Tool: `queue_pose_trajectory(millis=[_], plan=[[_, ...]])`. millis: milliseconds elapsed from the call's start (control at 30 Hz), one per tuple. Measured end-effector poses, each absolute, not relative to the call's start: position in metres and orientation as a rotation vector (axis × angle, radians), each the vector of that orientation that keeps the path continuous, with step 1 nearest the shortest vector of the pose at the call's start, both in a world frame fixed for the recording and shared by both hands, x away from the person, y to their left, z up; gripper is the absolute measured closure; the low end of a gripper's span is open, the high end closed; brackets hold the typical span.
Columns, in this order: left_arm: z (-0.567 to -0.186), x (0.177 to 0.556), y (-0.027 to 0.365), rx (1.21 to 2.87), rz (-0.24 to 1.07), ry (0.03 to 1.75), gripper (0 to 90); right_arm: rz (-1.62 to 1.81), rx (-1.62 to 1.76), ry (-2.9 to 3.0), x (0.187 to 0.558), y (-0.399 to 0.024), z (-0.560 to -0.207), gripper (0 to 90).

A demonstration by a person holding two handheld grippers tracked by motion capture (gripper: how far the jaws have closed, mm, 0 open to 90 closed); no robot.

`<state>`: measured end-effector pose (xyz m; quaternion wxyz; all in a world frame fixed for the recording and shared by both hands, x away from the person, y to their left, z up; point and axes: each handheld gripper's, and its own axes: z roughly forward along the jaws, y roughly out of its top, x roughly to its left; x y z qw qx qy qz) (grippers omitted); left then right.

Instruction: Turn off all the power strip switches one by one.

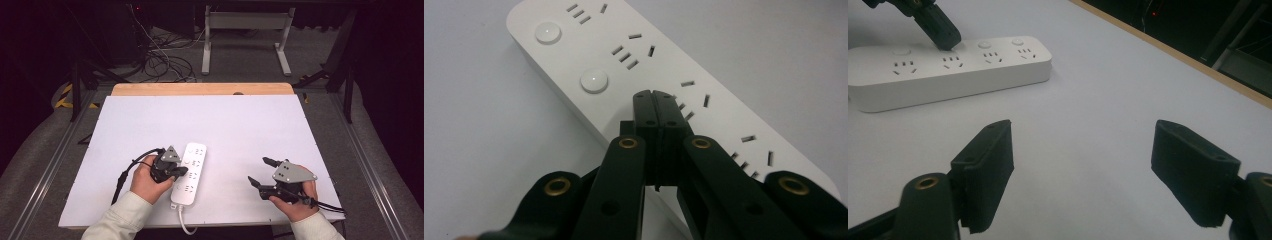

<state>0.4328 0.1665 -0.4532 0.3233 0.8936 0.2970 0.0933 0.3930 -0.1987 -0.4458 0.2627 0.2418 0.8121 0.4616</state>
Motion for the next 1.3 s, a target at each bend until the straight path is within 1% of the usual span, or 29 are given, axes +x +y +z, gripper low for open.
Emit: queue_pose_trajectory(millis=[233,1033,1167,1200,1233,1300], plan=[[-0.4532,0.4291,0.1642,2.363,0.291,0.761,90.0,1.253,0.658,2.193,0.3924,-0.1991,-0.4451,25.4],[-0.4539,0.4282,0.1612,2.371,0.307,0.782,90.0,1.262,0.668,2.194,0.3924,-0.1988,-0.4453,25.4],[-0.4545,0.4291,0.1636,2.355,0.292,0.783,90.0,1.267,0.672,2.192,0.3919,-0.1989,-0.4451,25.5],[-0.4557,0.4291,0.1636,2.341,0.308,0.779,90.0,1.268,0.672,2.192,0.3921,-0.1989,-0.4452,25.4],[-0.454,0.4301,0.164,2.317,0.346,0.776,90.0,1.266,0.671,2.191,0.3925,-0.1988,-0.4452,25.4],[-0.4479,0.4305,0.1678,2.247,0.315,0.766,90.0,1.265,0.669,2.191,0.3926,-0.1986,-0.4454,25.5]])
